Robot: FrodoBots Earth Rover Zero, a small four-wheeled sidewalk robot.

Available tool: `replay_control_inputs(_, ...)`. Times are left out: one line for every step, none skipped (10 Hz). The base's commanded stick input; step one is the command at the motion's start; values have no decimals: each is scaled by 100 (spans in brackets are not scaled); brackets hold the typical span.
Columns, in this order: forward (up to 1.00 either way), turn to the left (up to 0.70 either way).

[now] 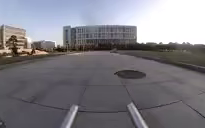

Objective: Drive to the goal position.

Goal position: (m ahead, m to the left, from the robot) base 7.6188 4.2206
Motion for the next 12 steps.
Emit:
replay_control_inputs(70, -14)
replay_control_inputs(70, -14)
replay_control_inputs(70, -14)
replay_control_inputs(70, -14)
replay_control_inputs(70, -14)
replay_control_inputs(70, -6)
replay_control_inputs(70, 0)
replay_control_inputs(70, 0)
replay_control_inputs(70, 1)
replay_control_inputs(70, 7)
replay_control_inputs(70, 14)
replay_control_inputs(70, 14)
